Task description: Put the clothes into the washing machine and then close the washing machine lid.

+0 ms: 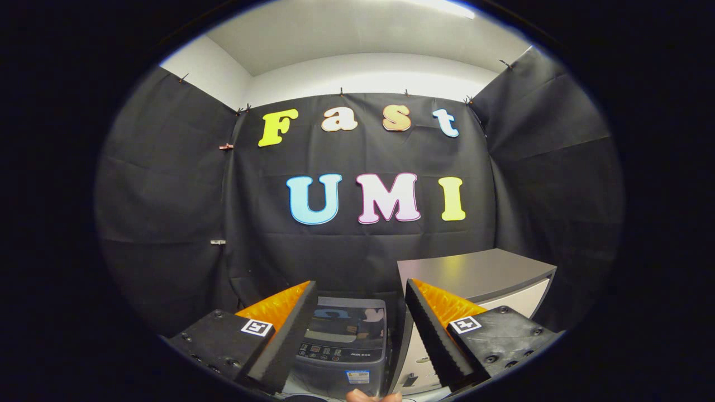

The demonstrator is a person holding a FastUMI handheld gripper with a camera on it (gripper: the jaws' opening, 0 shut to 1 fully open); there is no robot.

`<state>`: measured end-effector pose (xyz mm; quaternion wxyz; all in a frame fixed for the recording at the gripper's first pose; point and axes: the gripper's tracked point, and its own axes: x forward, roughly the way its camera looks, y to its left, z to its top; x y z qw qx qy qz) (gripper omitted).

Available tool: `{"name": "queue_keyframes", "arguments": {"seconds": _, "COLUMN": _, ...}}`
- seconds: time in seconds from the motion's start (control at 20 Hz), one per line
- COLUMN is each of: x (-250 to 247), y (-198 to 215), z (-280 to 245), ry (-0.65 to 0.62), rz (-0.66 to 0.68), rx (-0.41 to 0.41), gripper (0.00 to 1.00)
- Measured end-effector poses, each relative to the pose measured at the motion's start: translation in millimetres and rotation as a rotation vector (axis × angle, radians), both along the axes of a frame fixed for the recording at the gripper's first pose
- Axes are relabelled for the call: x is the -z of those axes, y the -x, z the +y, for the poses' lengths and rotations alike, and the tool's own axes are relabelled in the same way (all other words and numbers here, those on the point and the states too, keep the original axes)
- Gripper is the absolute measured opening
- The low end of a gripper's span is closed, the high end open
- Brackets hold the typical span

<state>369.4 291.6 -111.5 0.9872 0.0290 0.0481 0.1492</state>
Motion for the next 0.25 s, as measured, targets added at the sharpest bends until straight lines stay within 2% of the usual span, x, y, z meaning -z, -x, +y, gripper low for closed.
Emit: {"name": "queue_keyframes", "arguments": {"seconds": 0.25, "x": 1.4, "y": 1.5, "z": 0.4, "ry": -0.008, "rz": 0.005, "rx": 0.002, "gripper": 0.99}}
